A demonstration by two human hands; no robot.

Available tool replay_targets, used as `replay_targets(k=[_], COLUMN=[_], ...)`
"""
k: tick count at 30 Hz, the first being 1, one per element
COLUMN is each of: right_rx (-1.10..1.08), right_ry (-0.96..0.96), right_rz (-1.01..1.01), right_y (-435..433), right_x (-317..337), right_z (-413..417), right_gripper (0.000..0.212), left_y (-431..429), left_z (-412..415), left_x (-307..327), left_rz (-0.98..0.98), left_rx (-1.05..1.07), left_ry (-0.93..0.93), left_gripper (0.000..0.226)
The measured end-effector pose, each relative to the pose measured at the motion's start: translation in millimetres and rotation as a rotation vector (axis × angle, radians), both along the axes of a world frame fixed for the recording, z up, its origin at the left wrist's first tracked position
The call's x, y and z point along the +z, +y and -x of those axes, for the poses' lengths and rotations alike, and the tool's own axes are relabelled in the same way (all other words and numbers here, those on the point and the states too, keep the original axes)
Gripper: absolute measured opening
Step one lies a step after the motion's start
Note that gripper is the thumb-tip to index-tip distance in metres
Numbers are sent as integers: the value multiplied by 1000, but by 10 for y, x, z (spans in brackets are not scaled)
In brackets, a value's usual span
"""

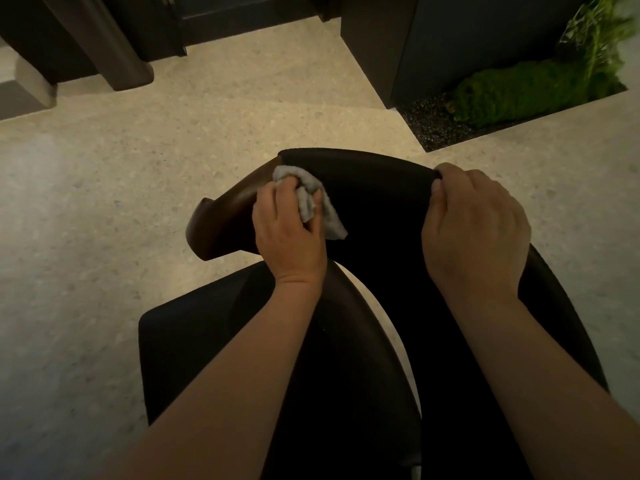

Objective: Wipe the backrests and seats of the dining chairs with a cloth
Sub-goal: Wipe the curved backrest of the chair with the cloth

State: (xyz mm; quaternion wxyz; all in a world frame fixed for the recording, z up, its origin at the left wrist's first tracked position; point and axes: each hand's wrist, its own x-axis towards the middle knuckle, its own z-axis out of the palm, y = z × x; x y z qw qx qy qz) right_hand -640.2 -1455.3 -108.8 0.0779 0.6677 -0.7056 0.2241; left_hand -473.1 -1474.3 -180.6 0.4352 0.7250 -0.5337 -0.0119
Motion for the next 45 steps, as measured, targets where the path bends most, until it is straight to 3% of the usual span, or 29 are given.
replay_targets(k=[5, 13, 19, 21, 25, 29, 33, 41, 45], right_rx=[0, -3, 0, -3, -13, -10, -7, -16, -20], right_ry=[13, 19, 3, 16, 32, 21, 15, 47, 53], right_rz=[8, 19, 12, 17, 15, 1, -4, 1, 13], right_y=[-11, -16, -7, -15, -8, -6, 3, -1, 3], right_x=[-30, -38, -31, -34, -10, 14, 26, -10, -27], right_z=[-2, 1, -6, -14, -20, -36, -45, -27, -12], right_gripper=[33, 32, 34, 33, 31, 31, 29, 29, 32], left_y=[102, 297, 505, 565, 578, 212, -46, 343, 432], left_z=[-5, -54, -204, -246, -247, -372, -638, -726, -505], left_x=[-177, -427, -665, -575, -102, 414, 512, -37, -251], left_rz=[-27, -254, -664, -567, -211, 19, -174, -245, -355], left_rx=[-22, -84, -129, -193, -367, -206, -26, -201, -194], left_ry=[89, 303, 330, 310, 18, -185, -326, -381, -87], left_gripper=[37, 34, 25, 27, 29, 27, 33, 50, 54])
